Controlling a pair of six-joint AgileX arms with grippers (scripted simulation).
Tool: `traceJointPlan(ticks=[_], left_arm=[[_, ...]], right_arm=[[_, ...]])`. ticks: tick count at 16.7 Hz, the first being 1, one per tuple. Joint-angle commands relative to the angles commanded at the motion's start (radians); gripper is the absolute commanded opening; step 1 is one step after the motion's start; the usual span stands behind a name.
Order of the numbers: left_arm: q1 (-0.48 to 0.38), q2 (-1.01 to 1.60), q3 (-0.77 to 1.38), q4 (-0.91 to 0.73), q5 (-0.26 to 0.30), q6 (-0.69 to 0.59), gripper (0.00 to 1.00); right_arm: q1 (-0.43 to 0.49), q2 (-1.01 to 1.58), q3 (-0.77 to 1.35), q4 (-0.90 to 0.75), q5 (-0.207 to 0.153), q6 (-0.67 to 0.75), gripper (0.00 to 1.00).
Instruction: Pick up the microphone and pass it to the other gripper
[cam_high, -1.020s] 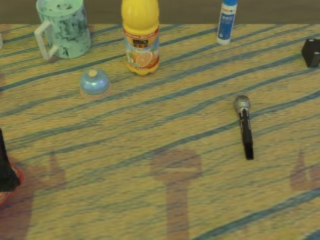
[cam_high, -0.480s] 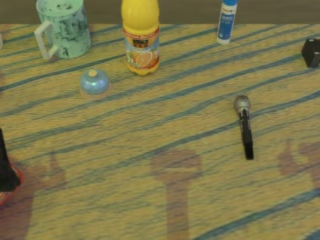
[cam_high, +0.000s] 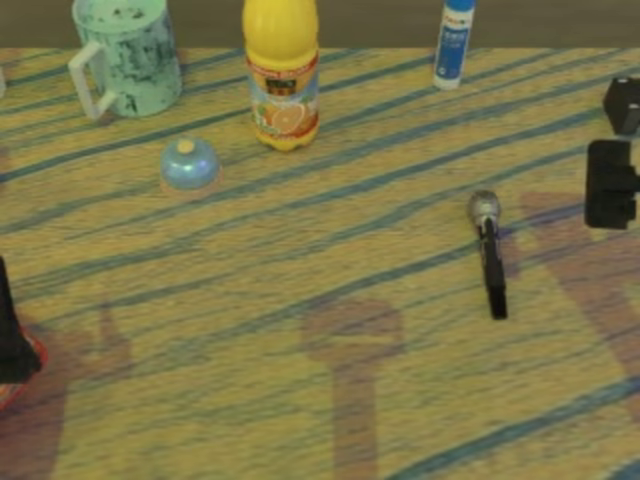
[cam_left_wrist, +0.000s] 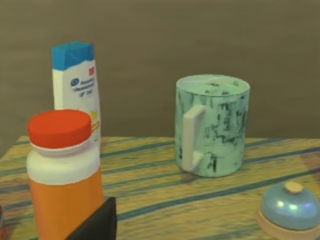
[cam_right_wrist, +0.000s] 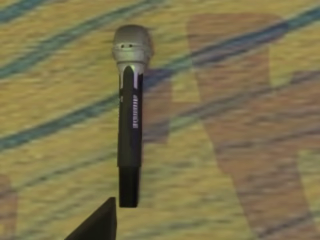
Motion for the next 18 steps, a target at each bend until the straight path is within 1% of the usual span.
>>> traceJointPlan(ticks=[4, 9, 13, 18], left_arm=[[0.0, 0.0, 0.0, 0.0, 0.0, 0.0, 1.0], [0.0, 0.0, 0.0, 0.0, 0.0, 0.0, 1.0], [0.0, 0.0, 0.0, 0.0, 0.0, 0.0, 1.0], [0.0, 0.0, 0.0, 0.0, 0.0, 0.0, 1.0]], right_arm=[[0.078, 0.377, 0.286, -0.195, 0.016, 0.082, 1.0], [0.15, 0.722, 0.564, -0.364, 0.03, 0.159, 1.0], [0.176, 0.839, 0.67, -0.421, 0.036, 0.187, 1.0], [0.172, 0.841, 0.672, -0.422, 0.035, 0.187, 1.0]])
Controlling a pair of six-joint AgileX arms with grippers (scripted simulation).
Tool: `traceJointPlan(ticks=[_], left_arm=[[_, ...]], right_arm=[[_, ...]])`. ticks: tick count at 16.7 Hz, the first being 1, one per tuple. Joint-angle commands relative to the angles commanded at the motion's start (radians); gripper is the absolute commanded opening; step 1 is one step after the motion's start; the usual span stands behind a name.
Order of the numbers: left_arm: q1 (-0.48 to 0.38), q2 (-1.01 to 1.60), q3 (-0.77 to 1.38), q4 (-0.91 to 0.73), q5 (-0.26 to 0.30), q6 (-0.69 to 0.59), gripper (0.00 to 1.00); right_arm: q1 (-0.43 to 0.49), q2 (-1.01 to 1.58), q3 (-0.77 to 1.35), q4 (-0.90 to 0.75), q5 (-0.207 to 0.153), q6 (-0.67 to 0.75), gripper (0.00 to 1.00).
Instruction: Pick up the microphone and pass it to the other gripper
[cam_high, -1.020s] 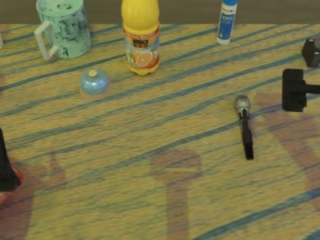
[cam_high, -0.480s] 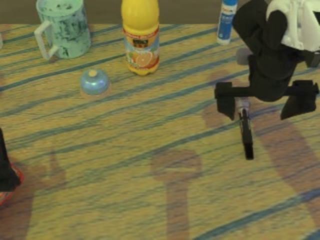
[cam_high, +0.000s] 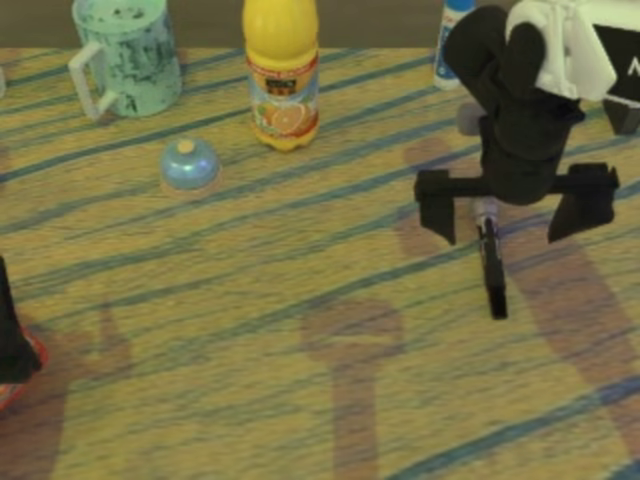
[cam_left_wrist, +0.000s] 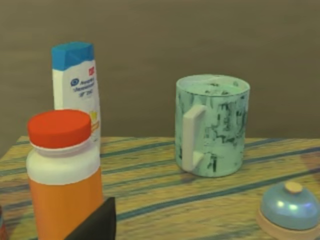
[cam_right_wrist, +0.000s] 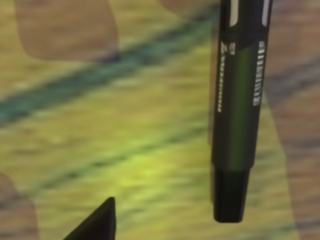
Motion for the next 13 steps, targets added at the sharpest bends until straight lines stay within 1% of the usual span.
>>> traceJointPlan(ticks=[3, 10, 13], left_arm=[[0.0, 0.0, 0.0, 0.0, 0.0, 0.0, 1.0], [0.0, 0.0, 0.0, 0.0, 0.0, 0.0, 1.0], [0.0, 0.0, 0.0, 0.0, 0.0, 0.0, 1.0]], right_arm=[[-0.001, 0.021, -0.022, 0.04, 0.001, -0.004, 1.0], [-0.015, 0.153, -0.146, 0.302, 0.002, -0.018, 1.0], [-0.016, 0.165, -0.155, 0.32, 0.002, -0.018, 1.0]])
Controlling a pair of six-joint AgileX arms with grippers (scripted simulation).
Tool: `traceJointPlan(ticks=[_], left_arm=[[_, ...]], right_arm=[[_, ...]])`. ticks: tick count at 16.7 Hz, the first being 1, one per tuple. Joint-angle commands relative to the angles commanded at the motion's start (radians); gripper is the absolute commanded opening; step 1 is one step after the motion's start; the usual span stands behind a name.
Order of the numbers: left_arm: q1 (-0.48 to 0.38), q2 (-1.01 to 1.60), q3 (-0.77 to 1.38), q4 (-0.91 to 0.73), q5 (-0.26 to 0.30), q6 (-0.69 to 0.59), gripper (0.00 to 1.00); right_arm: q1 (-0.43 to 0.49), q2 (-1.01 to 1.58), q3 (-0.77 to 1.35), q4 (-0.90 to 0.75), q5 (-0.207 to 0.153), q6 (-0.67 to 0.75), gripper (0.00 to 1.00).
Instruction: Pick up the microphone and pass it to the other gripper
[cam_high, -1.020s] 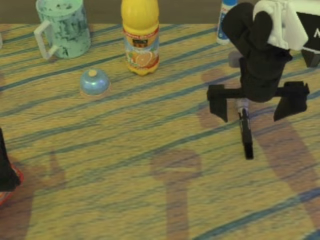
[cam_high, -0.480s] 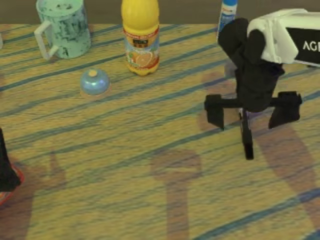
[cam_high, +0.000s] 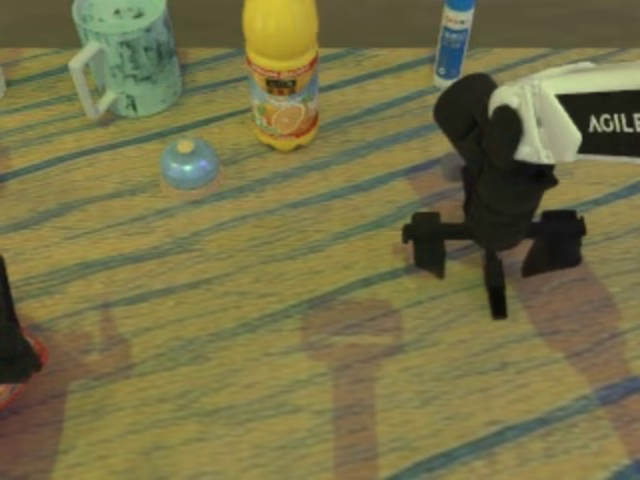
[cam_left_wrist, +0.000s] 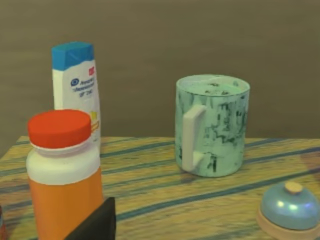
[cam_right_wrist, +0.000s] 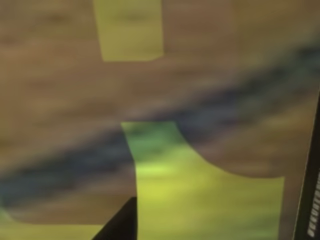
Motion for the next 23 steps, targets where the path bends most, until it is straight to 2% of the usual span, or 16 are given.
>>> traceJointPlan(ticks=[2, 15, 23], left_arm=[[0.0, 0.0, 0.0, 0.0, 0.0, 0.0, 1.0], [0.0, 0.0, 0.0, 0.0, 0.0, 0.0, 1.0], [0.0, 0.0, 0.0, 0.0, 0.0, 0.0, 1.0]], right_arm=[[0.0, 0.0, 0.0, 0.0, 0.0, 0.0, 1.0], [0.0, 0.0, 0.0, 0.0, 0.0, 0.0, 0.02], [0.0, 0.0, 0.0, 0.0, 0.0, 0.0, 0.0]])
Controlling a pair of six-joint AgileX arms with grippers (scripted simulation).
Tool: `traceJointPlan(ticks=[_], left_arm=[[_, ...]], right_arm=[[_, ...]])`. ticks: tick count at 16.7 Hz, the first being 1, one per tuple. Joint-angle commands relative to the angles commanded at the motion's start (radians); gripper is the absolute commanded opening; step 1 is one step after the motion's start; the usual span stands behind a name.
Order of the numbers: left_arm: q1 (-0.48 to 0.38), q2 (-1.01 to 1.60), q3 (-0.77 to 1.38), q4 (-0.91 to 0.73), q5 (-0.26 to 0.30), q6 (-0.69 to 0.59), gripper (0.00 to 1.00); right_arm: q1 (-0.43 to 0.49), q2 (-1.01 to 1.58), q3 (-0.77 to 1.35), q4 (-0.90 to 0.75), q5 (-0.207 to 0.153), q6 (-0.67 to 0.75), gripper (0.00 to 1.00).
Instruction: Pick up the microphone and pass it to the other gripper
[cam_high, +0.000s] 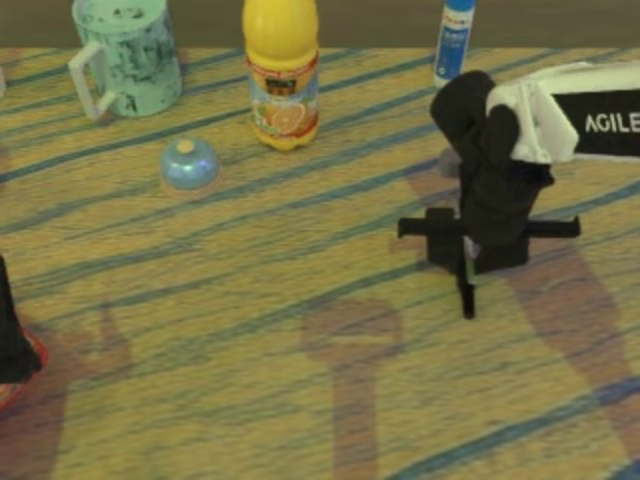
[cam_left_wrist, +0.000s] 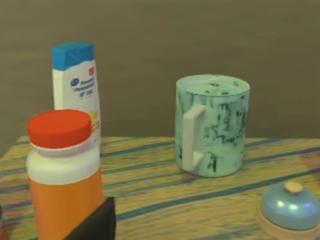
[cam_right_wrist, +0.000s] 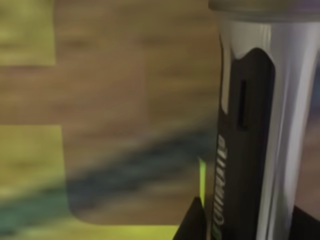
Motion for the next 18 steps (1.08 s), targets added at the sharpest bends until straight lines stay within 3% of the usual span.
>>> traceJointPlan(ticks=[1, 4, 7, 12, 18], left_arm=[[0.0, 0.0, 0.0, 0.0, 0.0, 0.0, 1.0], [0.0, 0.0, 0.0, 0.0, 0.0, 0.0, 1.0], [0.0, 0.0, 0.0, 0.0, 0.0, 0.0, 1.0], [0.0, 0.0, 0.0, 0.0, 0.0, 0.0, 1.0], [0.0, 0.0, 0.0, 0.0, 0.0, 0.0, 1.0]], right_arm=[[0.011, -0.051, 0.024, -0.012, -0.042, 0.027, 0.0], [0.013, -0.057, 0.016, 0.02, -0.051, 0.016, 0.0], [0.015, -0.079, -0.013, 0.146, -0.083, -0.019, 0.0], [0.014, -0.145, -0.111, 0.494, -0.173, -0.116, 0.0], [0.013, -0.254, -0.279, 1.039, -0.307, -0.262, 0.0]])
